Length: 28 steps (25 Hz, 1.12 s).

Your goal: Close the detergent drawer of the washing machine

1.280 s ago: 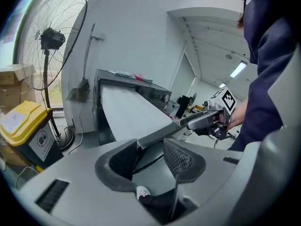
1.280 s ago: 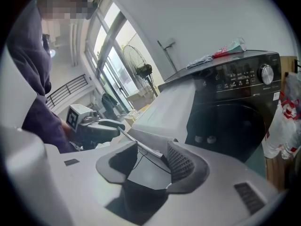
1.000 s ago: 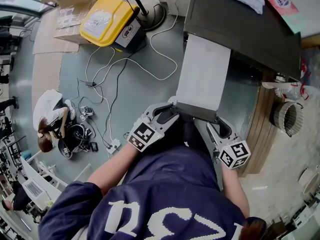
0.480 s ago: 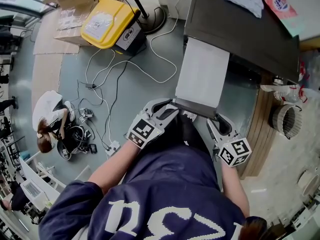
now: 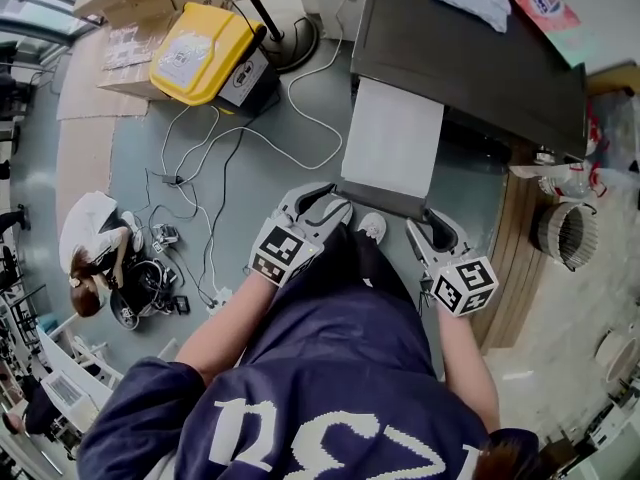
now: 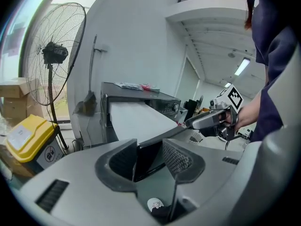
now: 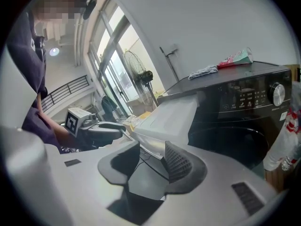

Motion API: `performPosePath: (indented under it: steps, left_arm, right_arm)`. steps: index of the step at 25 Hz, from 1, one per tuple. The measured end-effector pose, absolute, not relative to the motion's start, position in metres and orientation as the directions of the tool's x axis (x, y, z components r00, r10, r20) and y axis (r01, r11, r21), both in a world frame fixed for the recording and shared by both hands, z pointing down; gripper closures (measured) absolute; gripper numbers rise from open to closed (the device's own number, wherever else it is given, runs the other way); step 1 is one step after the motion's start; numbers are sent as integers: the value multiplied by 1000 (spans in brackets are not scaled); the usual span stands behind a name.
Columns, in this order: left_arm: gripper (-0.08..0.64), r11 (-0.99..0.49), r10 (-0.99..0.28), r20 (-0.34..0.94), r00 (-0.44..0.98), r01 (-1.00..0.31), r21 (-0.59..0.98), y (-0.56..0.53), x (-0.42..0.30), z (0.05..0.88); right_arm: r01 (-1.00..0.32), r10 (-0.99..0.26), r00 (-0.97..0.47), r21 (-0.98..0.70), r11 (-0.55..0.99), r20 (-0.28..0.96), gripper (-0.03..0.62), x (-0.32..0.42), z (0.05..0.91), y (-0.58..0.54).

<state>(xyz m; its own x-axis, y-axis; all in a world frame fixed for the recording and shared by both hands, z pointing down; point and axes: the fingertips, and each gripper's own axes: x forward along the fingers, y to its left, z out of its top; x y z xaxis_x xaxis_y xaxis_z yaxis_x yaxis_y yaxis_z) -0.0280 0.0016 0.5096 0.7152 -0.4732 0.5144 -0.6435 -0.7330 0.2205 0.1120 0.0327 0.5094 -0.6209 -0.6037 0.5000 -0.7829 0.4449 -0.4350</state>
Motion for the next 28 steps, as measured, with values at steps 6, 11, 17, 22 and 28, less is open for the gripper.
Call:
performPosePath:
  steps: [6,11,17,22,28]
  left_arm:
    - [382,-727,-492,509,706,-655,207,-18,-22,510]
    - [382,-723,-504,506,700,-662,195,-37,-20,510]
    - [382,-724,-504,509,698,-662,191,-49,-16,513]
    - [382,-724,-506,509,697,-663,189,-59,-14,512]
    - [382,-724,-510,507,695,-665,184,-77,-11,512]
  right_arm:
    - [-800,-627,-599,-412,437,499,408,118,510,13]
    - [-806,-635,-591,-404,432,498,407,120,510,-6]
    - [-810,-640,-585,-404,426,498,405,123,514,-18]
    - [-815,-646,-578,-400,420,499,403,125,512,-28]
    - [-821,-653,-570,-387,420,499,400,127,513,-46]
